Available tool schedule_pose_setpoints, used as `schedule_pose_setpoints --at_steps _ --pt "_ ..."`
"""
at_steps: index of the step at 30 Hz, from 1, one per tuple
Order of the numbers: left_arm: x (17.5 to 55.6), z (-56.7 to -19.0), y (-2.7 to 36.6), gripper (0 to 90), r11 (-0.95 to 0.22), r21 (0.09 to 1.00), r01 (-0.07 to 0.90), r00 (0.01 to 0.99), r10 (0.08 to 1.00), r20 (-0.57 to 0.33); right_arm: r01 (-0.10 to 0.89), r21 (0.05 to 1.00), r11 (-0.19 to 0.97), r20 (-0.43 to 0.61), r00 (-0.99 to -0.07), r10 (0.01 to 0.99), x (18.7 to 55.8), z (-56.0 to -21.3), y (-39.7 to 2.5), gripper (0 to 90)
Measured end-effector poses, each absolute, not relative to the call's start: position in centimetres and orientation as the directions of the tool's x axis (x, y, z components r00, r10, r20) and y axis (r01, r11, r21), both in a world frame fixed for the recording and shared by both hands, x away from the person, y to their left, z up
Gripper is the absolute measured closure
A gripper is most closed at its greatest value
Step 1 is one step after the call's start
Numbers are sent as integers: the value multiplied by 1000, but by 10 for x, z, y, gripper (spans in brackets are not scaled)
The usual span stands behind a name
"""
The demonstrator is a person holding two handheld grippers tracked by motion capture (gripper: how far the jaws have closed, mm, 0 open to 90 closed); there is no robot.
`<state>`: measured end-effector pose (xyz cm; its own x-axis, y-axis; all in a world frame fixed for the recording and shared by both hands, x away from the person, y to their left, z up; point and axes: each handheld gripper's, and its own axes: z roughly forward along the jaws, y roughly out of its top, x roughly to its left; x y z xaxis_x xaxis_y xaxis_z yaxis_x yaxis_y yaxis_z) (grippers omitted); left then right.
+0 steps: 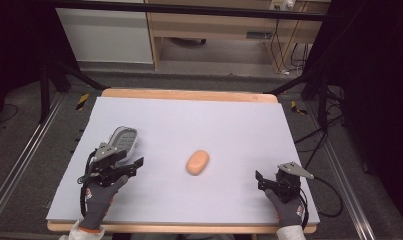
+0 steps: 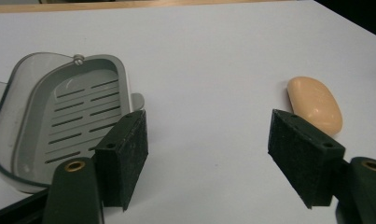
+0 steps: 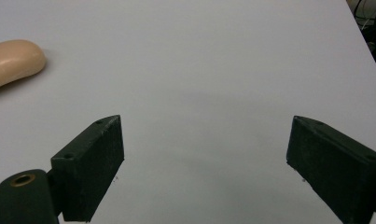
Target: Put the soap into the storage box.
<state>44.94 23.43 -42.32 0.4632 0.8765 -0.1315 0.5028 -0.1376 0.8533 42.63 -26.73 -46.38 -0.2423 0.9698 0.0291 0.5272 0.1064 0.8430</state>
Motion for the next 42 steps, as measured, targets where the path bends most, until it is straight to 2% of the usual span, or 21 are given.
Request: schedule_pose_setpoints --at_steps 15,42 --pt "460 -427 196 266 -216 833 510 531 841 -107 525 844 107 31 -248 968 426 -461 -265 112" --pt "482 -408 125 243 -303 826 475 617 784 -67 531 841 107 33 -247 969 427 -461 -265 103"
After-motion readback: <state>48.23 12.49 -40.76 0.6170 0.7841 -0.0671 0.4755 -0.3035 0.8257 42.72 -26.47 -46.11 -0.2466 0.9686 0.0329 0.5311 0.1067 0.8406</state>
